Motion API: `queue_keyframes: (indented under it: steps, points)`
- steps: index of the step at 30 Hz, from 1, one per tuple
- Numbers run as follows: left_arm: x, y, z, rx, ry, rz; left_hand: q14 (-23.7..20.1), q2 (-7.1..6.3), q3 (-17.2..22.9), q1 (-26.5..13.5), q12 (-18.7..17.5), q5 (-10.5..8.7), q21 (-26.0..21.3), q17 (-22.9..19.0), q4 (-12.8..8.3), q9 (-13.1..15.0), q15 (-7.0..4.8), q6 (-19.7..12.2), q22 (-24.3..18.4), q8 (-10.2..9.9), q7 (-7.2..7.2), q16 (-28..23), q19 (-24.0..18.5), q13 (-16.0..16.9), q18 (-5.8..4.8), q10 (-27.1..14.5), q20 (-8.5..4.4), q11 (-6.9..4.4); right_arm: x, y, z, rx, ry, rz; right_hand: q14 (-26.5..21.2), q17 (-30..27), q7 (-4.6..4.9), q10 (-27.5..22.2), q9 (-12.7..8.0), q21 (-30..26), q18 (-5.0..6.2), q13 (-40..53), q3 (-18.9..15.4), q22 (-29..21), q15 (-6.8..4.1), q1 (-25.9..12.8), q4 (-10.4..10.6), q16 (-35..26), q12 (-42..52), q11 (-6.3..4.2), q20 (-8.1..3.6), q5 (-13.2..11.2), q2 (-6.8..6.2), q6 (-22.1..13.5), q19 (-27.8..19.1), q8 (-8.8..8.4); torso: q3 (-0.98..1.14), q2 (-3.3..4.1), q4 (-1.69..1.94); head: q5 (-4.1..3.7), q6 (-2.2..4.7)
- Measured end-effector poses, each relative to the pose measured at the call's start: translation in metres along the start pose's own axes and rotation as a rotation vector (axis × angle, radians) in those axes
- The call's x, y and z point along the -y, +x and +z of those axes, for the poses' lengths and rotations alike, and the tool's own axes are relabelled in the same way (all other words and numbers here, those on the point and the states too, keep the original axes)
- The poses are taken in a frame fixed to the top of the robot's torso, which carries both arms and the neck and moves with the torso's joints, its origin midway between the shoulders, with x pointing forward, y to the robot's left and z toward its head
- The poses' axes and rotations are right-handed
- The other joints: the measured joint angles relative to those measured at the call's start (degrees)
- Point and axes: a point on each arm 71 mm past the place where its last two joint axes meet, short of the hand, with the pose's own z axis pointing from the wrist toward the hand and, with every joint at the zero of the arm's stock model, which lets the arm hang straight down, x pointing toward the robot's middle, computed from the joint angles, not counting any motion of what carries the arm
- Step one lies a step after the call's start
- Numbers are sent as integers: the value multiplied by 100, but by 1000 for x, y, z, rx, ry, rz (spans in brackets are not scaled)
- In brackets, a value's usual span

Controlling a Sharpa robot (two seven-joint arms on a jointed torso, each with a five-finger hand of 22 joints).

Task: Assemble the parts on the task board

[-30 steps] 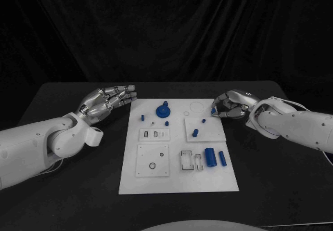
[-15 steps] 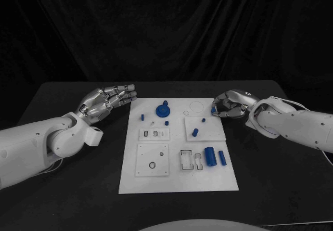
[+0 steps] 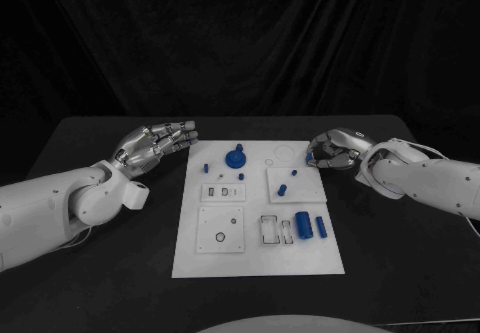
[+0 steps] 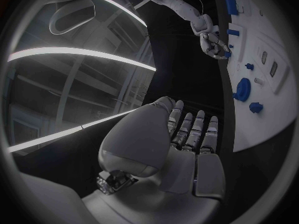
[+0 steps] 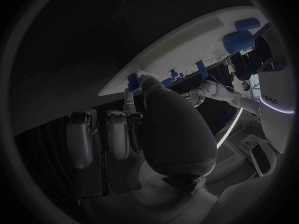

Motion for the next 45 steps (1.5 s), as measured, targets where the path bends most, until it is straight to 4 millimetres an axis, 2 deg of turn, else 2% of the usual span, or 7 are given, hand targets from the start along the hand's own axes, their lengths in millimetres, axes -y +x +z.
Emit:
queue_keyframes:
  steps: [7, 15, 18, 24, 29, 33, 45]
  points:
    - [0, 0, -1, 1, -1, 0, 0, 0, 0, 0, 0, 0, 0, 0, 0, 0, 0, 0, 1, 0, 0, 0, 0, 0, 0, 0, 0, 0, -17, -4, -1, 29, -43, 16, 0, 0, 8, -19, 9, 0, 0, 0, 0, 0, 0, 0, 0, 0, 0, 19, 0, 0, 0, 9, 0, 9, 1, 1, 0, 4, -32]
    - [0, 0, 0, 0, -2, 0, 0, 0, 0, 0, 0, 0, 0, 1, 0, 0, 0, 0, 1, 0, 0, 0, 0, 0, 0, 0, 0, 0, -61, -20, 10, 71, -146, 45, -4, 0, 28, -19, 14, 0, 0, -1, 15, -1, 38, 0, 16, 0, 0, 60, 0, -24, 0, 28, 0, 32, 2, 1, -1, 30, -65]
    - [-1, 0, 1, 0, -3, 0, 0, 0, 0, 0, 0, 0, 0, 1, 0, 0, 0, 0, 1, 0, 0, 0, 0, 0, 0, 0, 0, 0, -78, -22, 18, 72, -181, 55, 6, 0, 28, -10, 13, 0, 0, -1, 33, -1, 47, 24, -2, 0, 0, 70, 0, -24, 24, 28, 0, 32, 2, 0, -3, 66, -77]
    - [-2, 3, 4, -8, -4, -3, 0, 0, 0, 0, 0, 0, 0, 1, 0, 0, 0, 0, 1, 0, 0, 0, 0, 0, 0, 0, 0, 0, -114, -12, 37, 32, -251, 58, -4, 0, 28, -19, 10, 0, 0, -1, 39, -1, 78, 45, -8, 0, 0, 100, 42, -24, 45, 27, 0, 31, -2, 3, -3, 138, -80]
    - [-2, 4, 5, -12, -5, -4, 0, 0, -1, 0, 0, 0, 0, 1, 0, 0, 0, 0, 1, 0, 0, 0, 0, 0, 0, 0, 0, 0, -136, -2, 48, -28, -286, 54, 11, 0, 49, -18, 9, -18, 0, -1, 54, -1, 103, 45, -24, 0, 0, 142, 42, -24, 45, 7, 0, 31, -3, 3, 1, 217, -105]
    - [-2, 3, 5, -10, -6, -3, -2, 0, 0, 0, 0, 0, 0, 1, 0, 0, -2, 0, 1, 0, 0, 0, 0, 0, 0, 0, 0, 0, -150, 6, 54, -74, -305, 48, -4, 0, 49, -10, 9, -24, 0, -2, 54, -2, 118, 45, -24, 0, 0, 150, 57, -24, 45, 7, -4, 31, -5, 2, 1, 251, -116]
    - [-3, 5, 7, -16, -11, -6, -21, 0, -1, 0, 0, 0, 0, 2, 0, 0, -21, 0, 2, 0, 0, 0, -21, 0, 0, 0, -21, 0, -176, 31, 62, -162, -324, 28, 16, 0, 70, -19, 3, -47, -1, -2, 54, -2, 138, 45, -24, 0, 0, 183, 83, -24, 45, -14, 1, 31, -6, 1, 16, 264, -136]
